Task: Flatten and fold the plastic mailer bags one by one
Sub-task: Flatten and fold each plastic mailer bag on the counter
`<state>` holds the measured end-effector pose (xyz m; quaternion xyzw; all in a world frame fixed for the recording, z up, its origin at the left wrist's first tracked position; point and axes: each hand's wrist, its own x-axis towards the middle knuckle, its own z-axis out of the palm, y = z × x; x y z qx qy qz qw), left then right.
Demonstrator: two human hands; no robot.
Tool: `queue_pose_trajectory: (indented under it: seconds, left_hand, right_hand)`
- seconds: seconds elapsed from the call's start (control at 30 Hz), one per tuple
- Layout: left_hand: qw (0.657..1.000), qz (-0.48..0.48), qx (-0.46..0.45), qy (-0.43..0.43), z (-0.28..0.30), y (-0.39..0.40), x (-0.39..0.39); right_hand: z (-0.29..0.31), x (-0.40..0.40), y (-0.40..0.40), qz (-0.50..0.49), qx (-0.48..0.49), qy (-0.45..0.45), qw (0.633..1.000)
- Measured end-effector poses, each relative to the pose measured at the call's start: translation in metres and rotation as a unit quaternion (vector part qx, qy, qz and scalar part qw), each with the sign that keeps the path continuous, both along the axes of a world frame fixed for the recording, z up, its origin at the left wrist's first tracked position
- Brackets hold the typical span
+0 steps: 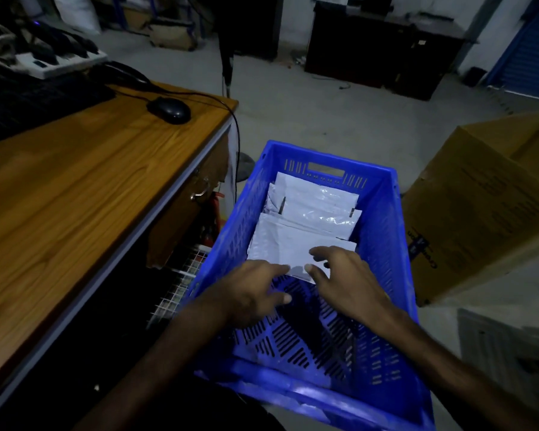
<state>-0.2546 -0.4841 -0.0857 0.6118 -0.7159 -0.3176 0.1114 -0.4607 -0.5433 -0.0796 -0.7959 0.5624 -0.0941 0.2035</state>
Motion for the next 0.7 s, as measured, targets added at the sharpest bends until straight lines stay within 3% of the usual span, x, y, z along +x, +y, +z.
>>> queue_pose_trajectory:
  seconds: [0.13,0.27,0.4,0.53,0.7]
  left_hand:
    - [0.974,0.078,-0.181,0.114,0.033,0.063,0.023]
    - [0.910,0.230,-0.316,0.135,0.062,0.137,0.053]
    - [0.833,0.393,-0.386,0.054,0.062,0.239,0.083]
    - [0.768,0.525,-0.366,-0.022,0.067,0.344,0.098]
    - [0.657,0.651,-0.354,-0.143,0.067,0.444,0.113]
  right_hand:
    - [0.032,0.027,0.030,0.043,-0.070,-0.225,0.971]
    - [0.067,0.079,0.078,0.135,-0.063,-0.378,0.914]
    - [0.078,0.143,0.130,0.248,-0.022,-0.451,0.857]
    - [0.075,0.211,0.195,0.370,0.037,-0.480,0.794]
    - [0.071,0.288,0.281,0.488,0.133,-0.473,0.722]
